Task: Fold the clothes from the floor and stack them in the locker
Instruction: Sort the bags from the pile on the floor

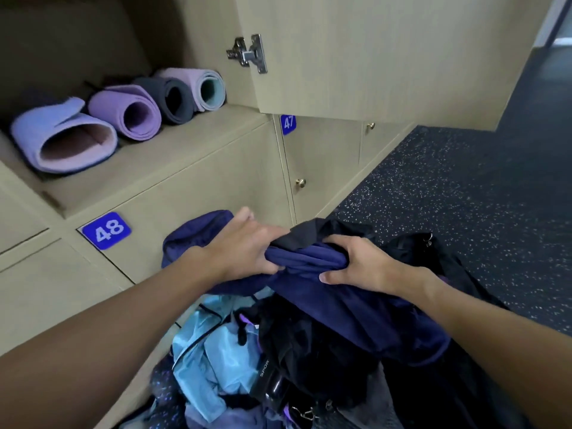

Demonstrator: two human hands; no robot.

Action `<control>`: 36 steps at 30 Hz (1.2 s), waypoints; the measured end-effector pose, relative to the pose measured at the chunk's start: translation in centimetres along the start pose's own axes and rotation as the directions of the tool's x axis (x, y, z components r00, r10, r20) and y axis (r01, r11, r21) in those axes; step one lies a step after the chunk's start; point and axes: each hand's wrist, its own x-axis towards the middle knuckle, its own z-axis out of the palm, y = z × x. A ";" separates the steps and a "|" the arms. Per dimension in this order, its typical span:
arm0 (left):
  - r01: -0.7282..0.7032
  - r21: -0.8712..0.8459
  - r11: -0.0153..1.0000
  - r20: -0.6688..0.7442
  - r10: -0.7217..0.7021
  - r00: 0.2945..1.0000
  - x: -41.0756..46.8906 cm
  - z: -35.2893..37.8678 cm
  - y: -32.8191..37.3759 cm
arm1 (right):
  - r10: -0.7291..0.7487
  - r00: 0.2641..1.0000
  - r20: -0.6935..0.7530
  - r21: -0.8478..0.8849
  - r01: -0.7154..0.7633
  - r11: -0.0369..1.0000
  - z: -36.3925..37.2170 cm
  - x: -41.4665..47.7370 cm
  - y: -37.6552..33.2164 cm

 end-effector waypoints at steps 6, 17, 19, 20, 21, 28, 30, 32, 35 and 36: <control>0.048 -0.082 0.995 -0.156 -0.060 0.986 -1.6 -8.3 -1.6 | -0.187 0.969 -0.161 -0.033 0.184 0.982 -5.5 -2.5 -7.6; 0.268 -0.050 0.962 -0.434 -0.262 0.862 -3.5 -18.7 -5.0 | -0.315 0.880 -0.357 -0.002 0.336 0.942 -11.5 -2.7 -18.8; 0.281 -0.080 0.957 -0.479 -0.284 0.831 -3.4 -19.6 -6.0 | -0.332 0.863 -0.382 -0.012 0.355 0.935 -12.3 -1.9 -20.3; 0.280 -0.107 0.954 -0.496 -0.295 0.817 -3.2 -19.9 -6.4 | -0.337 0.863 -0.378 -0.016 0.357 0.934 -12.7 -1.5 -20.9; 0.275 -0.134 0.952 -0.507 -0.304 0.807 -3.0 -20.1 -6.9 | -0.342 0.864 -0.371 -0.020 0.361 0.932 -13.1 -1.2 -21.4; 0.215 -0.144 0.966 -0.650 -0.256 0.715 -1.1 -23.3 -8.8 | -0.387 0.814 -0.433 -0.033 0.415 0.909 -17.1 0.6 -24.1; 0.289 -0.127 0.949 -0.700 -0.292 0.652 -0.7 -23.8 -9.6 | -0.392 0.798 -0.458 -0.025 0.430 0.903 -17.6 1.8 -25.0; 0.389 -0.208 0.897 -0.719 -0.410 0.561 -0.2 -23.7 -10.7 | -0.397 0.773 -0.496 -0.018 0.448 0.894 -17.9 3.5 -26.1; 0.395 -0.484 0.781 -0.654 -0.623 0.430 0.8 -23.1 -12.5 | -0.407 0.737 -0.540 0.007 0.487 0.873 -18.2 6.6 -27.6; 0.326 -0.602 0.729 -0.612 -0.683 0.398 1.2 -22.8 -13.2 | -0.408 0.727 -0.553 0.018 0.500 0.866 -18.2 7.8 -28.0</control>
